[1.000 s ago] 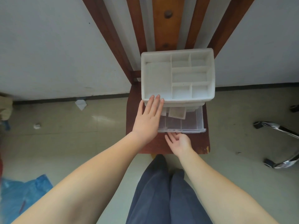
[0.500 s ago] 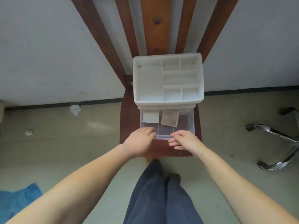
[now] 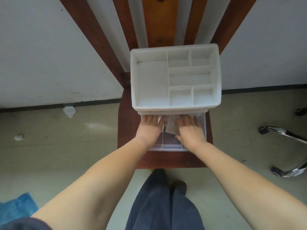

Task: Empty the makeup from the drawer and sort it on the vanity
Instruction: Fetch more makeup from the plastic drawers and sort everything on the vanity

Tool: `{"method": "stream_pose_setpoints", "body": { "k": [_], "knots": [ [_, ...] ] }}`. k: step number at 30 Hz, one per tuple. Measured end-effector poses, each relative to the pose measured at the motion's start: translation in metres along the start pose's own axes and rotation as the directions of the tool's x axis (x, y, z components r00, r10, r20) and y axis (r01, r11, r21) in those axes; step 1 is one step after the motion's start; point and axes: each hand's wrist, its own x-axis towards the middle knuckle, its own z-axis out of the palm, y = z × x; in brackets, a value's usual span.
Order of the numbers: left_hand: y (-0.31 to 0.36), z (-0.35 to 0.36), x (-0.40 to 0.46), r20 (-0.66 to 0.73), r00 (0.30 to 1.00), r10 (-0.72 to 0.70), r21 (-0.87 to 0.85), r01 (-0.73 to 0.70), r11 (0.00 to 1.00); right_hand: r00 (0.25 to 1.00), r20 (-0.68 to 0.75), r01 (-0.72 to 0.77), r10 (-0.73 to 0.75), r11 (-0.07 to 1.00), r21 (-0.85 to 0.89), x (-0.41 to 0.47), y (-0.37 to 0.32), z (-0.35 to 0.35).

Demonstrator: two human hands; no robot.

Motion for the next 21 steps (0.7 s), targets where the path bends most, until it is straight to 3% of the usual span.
{"method": "stream_pose_setpoints", "body": {
  "k": [5,8,13,15,18,21],
  "knots": [
    [-0.003,-0.010,-0.011,0.046,0.995,0.090,-0.068,-0.087,0.994,0.999,0.029,-0.028,0.023,0.988,0.152,-0.017,0.005,-0.020],
    [-0.006,-0.025,-0.033,0.049,0.994,0.097,-0.248,-0.082,0.965,0.997,0.078,-0.040,0.015,0.942,0.333,-0.043,0.010,-0.042],
    [-0.004,-0.049,-0.092,0.061,0.991,0.120,-0.564,-0.065,0.823,0.971,0.207,-0.023,-0.117,0.820,0.572,-0.105,0.011,-0.068],
    [0.004,-0.042,-0.113,0.196,0.961,0.197,-0.584,-0.048,0.811,0.941,0.294,-0.034,-0.166,0.821,0.570,-0.124,0.009,-0.063],
    [0.017,-0.021,-0.128,0.476,0.845,0.244,-0.588,0.099,0.803,0.868,0.468,-0.086,-0.166,0.878,0.470,-0.134,0.006,-0.046],
    [0.022,-0.009,-0.122,0.531,0.823,0.200,-0.634,0.230,0.739,0.832,0.545,-0.160,-0.107,0.893,0.420,-0.126,0.008,-0.034]
  ]
}}
